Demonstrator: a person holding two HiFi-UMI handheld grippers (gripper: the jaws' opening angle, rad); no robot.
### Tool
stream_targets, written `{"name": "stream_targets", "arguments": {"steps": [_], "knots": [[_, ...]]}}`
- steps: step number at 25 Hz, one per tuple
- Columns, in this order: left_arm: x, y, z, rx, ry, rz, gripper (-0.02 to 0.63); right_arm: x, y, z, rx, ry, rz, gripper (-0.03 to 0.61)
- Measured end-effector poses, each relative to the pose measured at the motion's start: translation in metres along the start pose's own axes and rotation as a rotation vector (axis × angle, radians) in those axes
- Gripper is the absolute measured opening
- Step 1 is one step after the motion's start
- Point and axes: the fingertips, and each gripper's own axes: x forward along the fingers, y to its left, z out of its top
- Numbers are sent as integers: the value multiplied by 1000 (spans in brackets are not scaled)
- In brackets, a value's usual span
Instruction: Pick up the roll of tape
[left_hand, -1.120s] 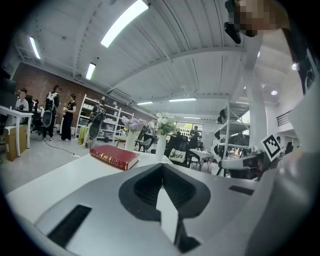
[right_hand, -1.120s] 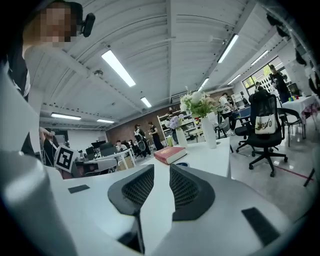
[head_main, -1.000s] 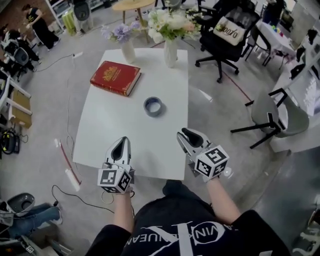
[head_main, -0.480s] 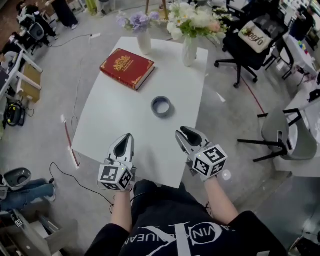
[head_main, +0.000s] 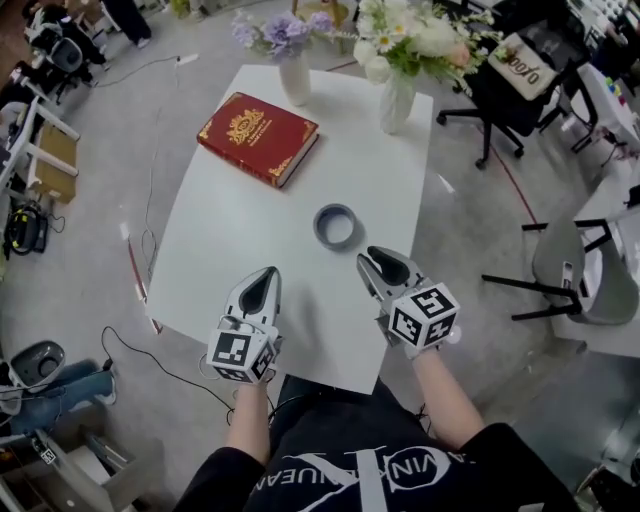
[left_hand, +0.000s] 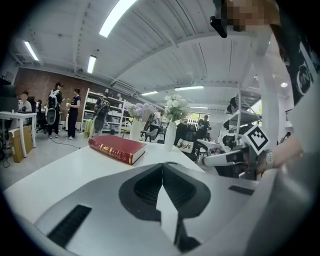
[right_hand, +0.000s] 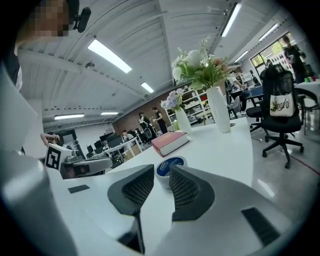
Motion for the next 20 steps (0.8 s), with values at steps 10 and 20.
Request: {"name": "stream_targets", "arguments": {"steps": [10, 20], "knots": [[49, 27, 2, -20, 29, -102, 5, 58, -44, 3, 82, 129, -158, 125], [53, 32, -3, -64, 29, -141, 5, 96, -64, -15, 66, 332, -255, 154]]}}
